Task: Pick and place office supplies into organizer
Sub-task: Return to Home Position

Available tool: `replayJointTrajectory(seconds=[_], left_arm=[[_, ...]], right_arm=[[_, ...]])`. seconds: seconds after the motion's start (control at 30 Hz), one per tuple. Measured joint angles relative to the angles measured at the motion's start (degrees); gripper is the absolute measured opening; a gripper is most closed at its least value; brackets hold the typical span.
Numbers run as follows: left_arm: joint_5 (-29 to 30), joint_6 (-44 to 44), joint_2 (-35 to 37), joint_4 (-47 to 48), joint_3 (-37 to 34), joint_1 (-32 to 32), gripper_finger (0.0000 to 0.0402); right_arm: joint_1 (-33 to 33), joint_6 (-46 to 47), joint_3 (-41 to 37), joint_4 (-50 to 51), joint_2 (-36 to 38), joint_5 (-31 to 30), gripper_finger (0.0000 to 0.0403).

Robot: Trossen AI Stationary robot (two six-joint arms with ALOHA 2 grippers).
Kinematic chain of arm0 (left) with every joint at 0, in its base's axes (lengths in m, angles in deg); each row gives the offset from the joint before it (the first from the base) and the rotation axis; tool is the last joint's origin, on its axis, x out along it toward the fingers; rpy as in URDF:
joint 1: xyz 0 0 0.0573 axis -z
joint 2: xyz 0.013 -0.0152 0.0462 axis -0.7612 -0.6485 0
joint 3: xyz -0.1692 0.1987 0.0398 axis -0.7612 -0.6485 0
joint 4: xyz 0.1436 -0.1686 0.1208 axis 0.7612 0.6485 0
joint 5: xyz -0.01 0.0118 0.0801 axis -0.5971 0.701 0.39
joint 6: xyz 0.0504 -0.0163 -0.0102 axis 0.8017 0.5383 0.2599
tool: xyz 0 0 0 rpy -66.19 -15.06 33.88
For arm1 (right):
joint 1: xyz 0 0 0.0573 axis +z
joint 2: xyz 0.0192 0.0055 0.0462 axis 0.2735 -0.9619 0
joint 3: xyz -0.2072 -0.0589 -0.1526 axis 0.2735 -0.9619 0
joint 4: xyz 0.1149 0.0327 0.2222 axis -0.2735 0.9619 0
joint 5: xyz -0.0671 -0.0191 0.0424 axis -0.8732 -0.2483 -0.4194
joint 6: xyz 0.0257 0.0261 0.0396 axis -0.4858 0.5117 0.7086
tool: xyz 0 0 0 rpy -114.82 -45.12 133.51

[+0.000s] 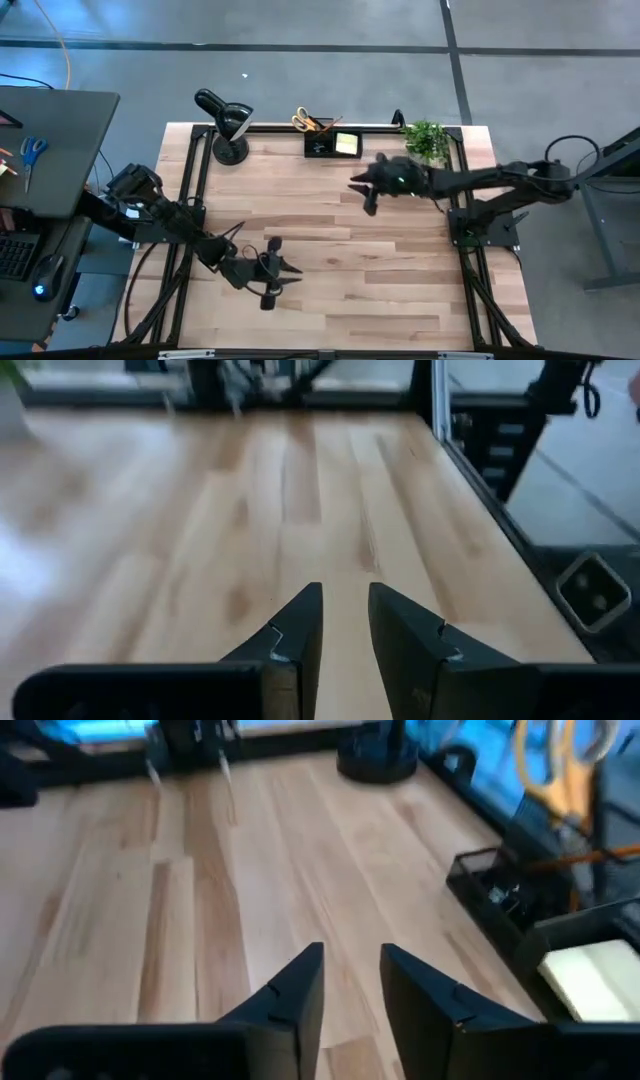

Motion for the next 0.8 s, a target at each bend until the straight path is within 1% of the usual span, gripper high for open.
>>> replayJointTrajectory(seconds=[0.07,0.13,0.27,0.37,0.5,0.57,0.67,0.8], left_arm=[[0.5,2.9,2.1,-0.6,0.0,-1.2,0.0074],[-0.4,4.5,5.4,-0.3,0.0,-3.0,0.0074],[-6.6,7.7,13.0,0.0,0.0,-9.7,0.0074],[-11.4,10.1,17.9,2.2,0.0,-14.7,0.0074],[-11.8,11.8,23.0,7.8,0.0,-18.9,0.0074],[-12.9,12.2,24.4,8.4,0.0,-20.3,0.0074],[-18.3,14.0,25.3,8.0,0.0,-22.1,0.0074],[-25.2,13.7,24.7,6.4,0.0,-25.3,0.0074]], right_arm=[[1.4,0.3,-4.8,-6.1,2.6,-1.9,0.0085],[2.0,1.1,-9.2,-11.2,5.5,-2.2,0.0076],[2.6,2.6,-16.1,-17.2,11.4,-2.2,0.0061],[2.6,3.2,-20.3,-17.5,15.7,-1.8,0.0052],[2.7,4.0,-25.2,-18.5,21.4,-0.9,0.0041],[2.8,3.2,-26.7,-18.8,24.2,-1.0,0.0036],[2.8,1.9,-27.7,-19.1,28.3,-1.1,0.0029],[2.8,1.2,-27.7,-18.8,31.8,0.0,0.0022]])
